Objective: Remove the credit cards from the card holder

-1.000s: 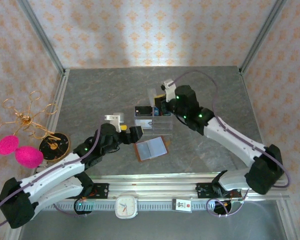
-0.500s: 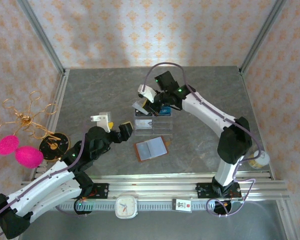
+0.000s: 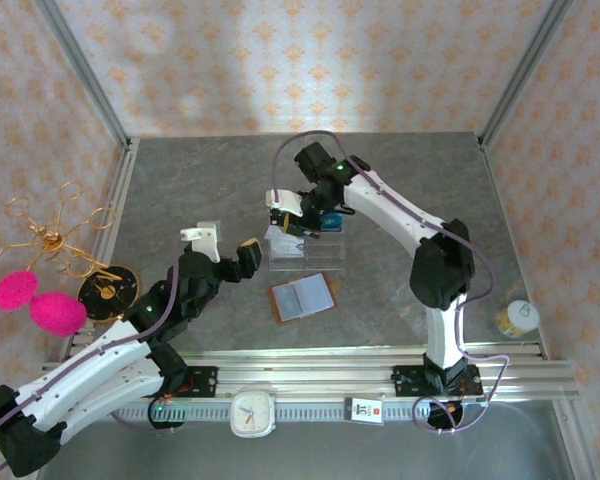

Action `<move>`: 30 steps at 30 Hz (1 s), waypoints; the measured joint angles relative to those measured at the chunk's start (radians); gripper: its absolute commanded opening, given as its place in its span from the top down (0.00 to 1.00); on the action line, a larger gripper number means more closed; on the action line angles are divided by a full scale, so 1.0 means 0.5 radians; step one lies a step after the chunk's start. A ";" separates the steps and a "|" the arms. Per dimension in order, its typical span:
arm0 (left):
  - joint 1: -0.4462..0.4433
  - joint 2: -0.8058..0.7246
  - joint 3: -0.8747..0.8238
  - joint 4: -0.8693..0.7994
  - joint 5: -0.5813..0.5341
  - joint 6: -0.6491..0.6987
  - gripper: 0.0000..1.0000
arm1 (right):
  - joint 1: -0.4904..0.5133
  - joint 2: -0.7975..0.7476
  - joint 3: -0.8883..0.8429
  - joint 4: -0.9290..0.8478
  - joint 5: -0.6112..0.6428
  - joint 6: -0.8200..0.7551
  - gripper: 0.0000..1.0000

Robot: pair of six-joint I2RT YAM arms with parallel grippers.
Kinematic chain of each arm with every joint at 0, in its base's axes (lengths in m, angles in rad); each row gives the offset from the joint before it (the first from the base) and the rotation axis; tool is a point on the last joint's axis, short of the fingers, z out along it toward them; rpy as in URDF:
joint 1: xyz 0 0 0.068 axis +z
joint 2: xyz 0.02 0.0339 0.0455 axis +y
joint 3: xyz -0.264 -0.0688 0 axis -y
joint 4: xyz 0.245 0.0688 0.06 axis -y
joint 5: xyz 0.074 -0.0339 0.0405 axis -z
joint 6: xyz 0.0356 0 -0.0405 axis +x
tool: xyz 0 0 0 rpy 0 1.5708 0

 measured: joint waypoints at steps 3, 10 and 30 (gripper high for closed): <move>0.001 0.037 0.000 0.023 -0.005 0.016 0.01 | 0.008 0.111 0.091 -0.078 0.035 -0.050 1.00; 0.026 0.092 0.000 0.047 -0.009 0.058 0.01 | 0.008 0.202 0.121 -0.132 0.169 -0.071 1.00; 0.053 0.117 0.000 0.062 -0.001 0.058 0.01 | 0.066 0.285 0.133 -0.021 0.426 0.007 1.00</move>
